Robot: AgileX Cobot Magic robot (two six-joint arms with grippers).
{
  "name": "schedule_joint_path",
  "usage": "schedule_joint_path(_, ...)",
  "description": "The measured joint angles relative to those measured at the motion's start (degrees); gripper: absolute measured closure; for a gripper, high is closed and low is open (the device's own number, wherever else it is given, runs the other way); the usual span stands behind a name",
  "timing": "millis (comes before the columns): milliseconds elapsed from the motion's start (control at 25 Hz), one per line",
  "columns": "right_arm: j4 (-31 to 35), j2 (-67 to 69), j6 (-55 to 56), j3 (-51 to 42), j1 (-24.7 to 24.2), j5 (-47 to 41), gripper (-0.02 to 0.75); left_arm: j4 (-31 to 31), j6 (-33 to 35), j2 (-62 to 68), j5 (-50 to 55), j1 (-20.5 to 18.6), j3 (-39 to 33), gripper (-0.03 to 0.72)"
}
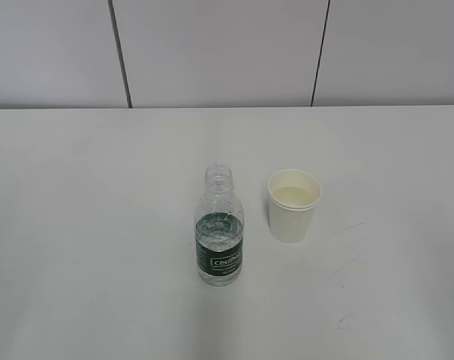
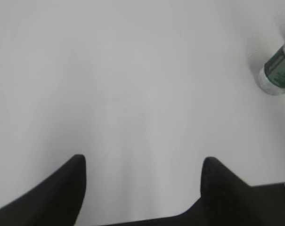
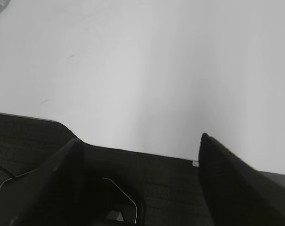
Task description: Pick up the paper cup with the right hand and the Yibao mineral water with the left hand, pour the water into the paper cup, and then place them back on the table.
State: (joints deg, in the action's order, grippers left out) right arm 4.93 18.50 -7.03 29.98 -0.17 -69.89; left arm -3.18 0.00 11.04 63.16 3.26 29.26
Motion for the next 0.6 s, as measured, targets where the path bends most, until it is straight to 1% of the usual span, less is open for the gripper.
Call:
schedule_joint_path(280, 0.00, -9.21, 0.00, 0.00, 0.00, 0.00, 0.153, 0.00, 0.00, -11.46, 0.35, 0.00, 0.00, 0.219)
schedule_joint_path(600, 0.00, -19.27, -0.11, -1.53, 0.00, 2.66, 0.153, 0.00, 0.00, -12.06, 0.43, 0.00, 0.00, 0.219)
